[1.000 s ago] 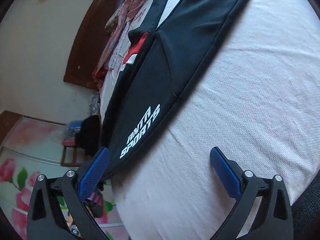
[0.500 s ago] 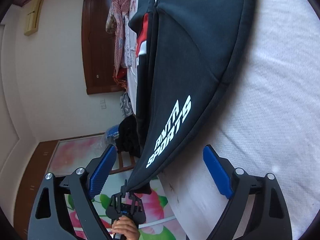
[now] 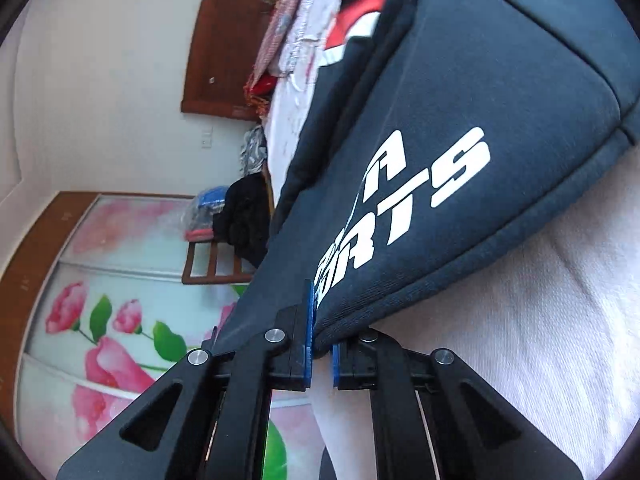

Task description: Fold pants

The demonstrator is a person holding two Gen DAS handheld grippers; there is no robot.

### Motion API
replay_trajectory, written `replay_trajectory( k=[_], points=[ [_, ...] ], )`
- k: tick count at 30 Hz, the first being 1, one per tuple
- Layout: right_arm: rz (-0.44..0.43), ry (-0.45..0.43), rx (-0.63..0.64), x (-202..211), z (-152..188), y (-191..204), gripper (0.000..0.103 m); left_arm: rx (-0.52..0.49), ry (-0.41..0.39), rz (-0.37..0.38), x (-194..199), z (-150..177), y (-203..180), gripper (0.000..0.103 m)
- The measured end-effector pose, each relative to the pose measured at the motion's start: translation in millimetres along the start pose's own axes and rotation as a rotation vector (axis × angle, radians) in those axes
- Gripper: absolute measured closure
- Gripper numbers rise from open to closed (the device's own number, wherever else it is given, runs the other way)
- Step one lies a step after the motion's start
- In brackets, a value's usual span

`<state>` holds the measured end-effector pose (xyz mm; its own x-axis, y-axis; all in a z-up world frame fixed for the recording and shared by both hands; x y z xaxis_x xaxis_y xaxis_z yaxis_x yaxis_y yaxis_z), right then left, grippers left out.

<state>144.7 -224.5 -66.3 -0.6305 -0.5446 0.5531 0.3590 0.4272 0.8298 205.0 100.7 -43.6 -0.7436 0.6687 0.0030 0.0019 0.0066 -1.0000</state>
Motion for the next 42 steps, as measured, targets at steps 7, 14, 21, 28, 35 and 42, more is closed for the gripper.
replay_trajectory(
  k=[7,14,21,28,35,42],
  points=[
    [-0.005,0.074,0.079,37.8,46.5,-15.3,0.098,-0.113,0.023,-0.057,75.4,54.3,-19.4,0.094],
    [0.050,0.142,0.088,53.9,97.8,-65.2,0.098,-0.178,0.071,-0.153,139.3,100.0,-16.9,0.094],
    [0.235,0.220,0.121,39.4,116.1,-113.5,0.057,-0.317,0.095,-0.443,187.5,116.7,16.6,0.076],
    [0.344,-0.128,0.057,139.8,5.7,-149.7,0.049,-0.565,0.137,-0.470,183.8,136.5,-21.3,0.003],
    [0.649,-0.477,-0.126,232.6,-149.4,-244.2,0.049,-0.618,0.371,-0.512,145.9,184.5,-18.1,0.002],
    [0.840,-0.479,-0.093,218.2,-207.6,-265.9,0.059,-0.602,0.400,-0.579,141.1,202.4,-7.6,0.002]
  ],
)
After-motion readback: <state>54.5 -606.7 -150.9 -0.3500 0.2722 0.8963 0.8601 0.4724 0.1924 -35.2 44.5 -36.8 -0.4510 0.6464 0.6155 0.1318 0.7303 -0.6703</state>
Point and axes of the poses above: each gripper's, at about its wrist camera, not at the fingertips, and x roughly against the way its jaws point, y to its left, z to its underside, the point moved 9 cm from there along -x, roughly the way its jaws point, and after that the axes turned 15 degrees about z, right-handed, at the moved point
